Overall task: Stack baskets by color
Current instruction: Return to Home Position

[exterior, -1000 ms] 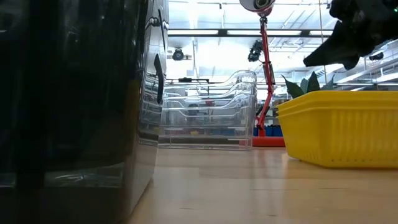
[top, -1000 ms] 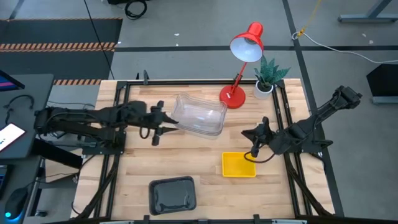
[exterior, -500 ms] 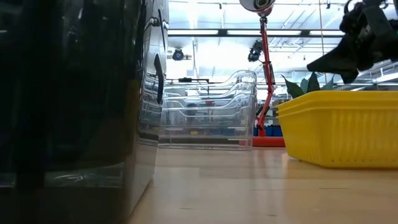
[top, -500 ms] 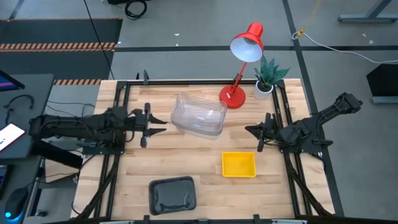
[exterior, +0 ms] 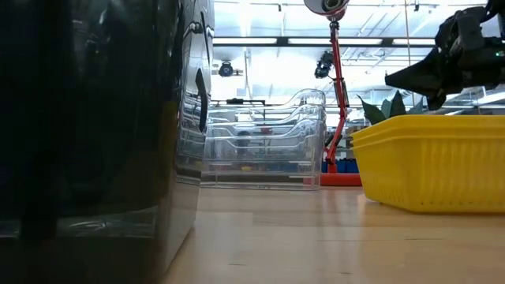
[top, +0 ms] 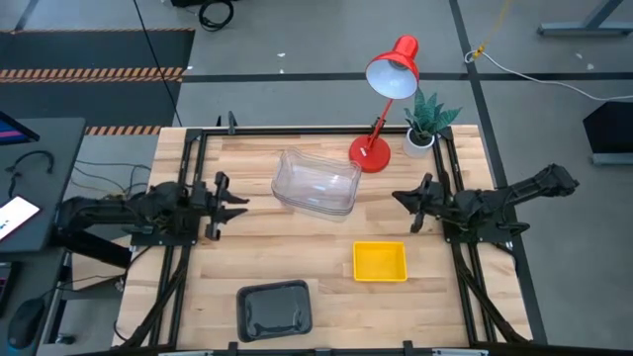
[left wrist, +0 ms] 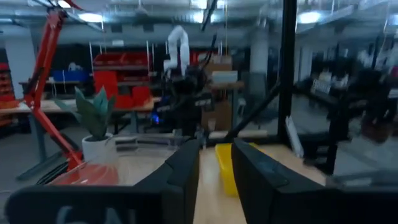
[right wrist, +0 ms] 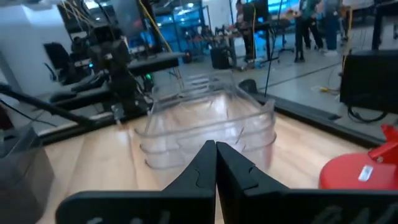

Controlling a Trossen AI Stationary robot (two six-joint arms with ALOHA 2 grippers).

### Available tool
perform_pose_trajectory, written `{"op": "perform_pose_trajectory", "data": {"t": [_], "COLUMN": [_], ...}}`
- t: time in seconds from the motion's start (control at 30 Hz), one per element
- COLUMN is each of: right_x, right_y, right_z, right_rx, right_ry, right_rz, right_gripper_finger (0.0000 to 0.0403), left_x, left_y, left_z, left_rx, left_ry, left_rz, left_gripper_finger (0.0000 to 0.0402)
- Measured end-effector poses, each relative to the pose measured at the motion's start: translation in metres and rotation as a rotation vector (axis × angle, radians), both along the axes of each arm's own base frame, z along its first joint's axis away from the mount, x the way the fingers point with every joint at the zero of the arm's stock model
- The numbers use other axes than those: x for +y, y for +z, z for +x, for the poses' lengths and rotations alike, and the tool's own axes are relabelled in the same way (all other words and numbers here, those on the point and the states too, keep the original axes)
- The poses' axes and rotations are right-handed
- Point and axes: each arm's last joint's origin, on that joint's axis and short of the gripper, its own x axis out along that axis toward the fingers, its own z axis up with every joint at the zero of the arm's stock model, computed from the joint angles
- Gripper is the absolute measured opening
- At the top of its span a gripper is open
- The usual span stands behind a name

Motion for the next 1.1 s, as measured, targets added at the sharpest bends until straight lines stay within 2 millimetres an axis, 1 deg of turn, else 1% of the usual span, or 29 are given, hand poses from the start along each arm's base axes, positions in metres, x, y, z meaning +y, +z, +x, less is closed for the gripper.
{"op": "perform_pose_trajectory", "data": {"t": [0.07, 0.1, 0.2, 0.3, 0.37, 0.43, 0.6, 0.83, 1.1], "right_x": [-0.002, -0.004, -0.008, -0.011, -0.011, -0.011, -0.011, -0.011, -0.011], "right_y": [0.002, 0.003, 0.006, 0.006, 0.006, 0.006, 0.006, 0.006, 0.006], "right_z": [-0.001, -0.002, -0.005, -0.006, -0.006, -0.006, -0.006, -0.006, -0.006], "right_rx": [-0.018, -0.028, -0.046, -0.086, -0.107, -0.112, -0.112, -0.111, -0.112], "right_ry": [-0.011, -0.026, -0.131, -0.218, -0.232, -0.232, -0.232, -0.233, -0.234], "right_rz": [-0.011, -0.016, -0.020, 0.054, 0.093, 0.104, 0.103, 0.103, 0.104], "right_gripper_finger": [0.0005, 0.0005, 0.0006, 0.0008, 0.0009, 0.0010, 0.0010, 0.0011, 0.0012], "left_x": [0.000, 0.000, 0.000, 0.000, 0.000, 0.000, 0.000, 0.000, 0.000], "left_y": [-0.005, -0.005, -0.005, -0.004, -0.005, -0.007, -0.011, -0.011, -0.011], "left_z": [-0.004, -0.005, -0.009, -0.011, -0.012, -0.011, -0.010, -0.010, -0.010], "left_rx": [-0.033, -0.037, -0.039, -0.057, -0.050, -0.029, 0.017, 0.018, 0.019], "left_ry": [-0.004, -0.005, 0.005, 0.007, 0.006, 0.002, -0.025, -0.023, -0.022], "left_rz": [-0.025, -0.031, -0.021, -0.012, -0.014, -0.036, -0.179, -0.175, -0.175], "left_gripper_finger": [0.0086, 0.0076, 0.0044, 0.0015, 0.0006, 0.0008, 0.0039, 0.0060, 0.0054]}}
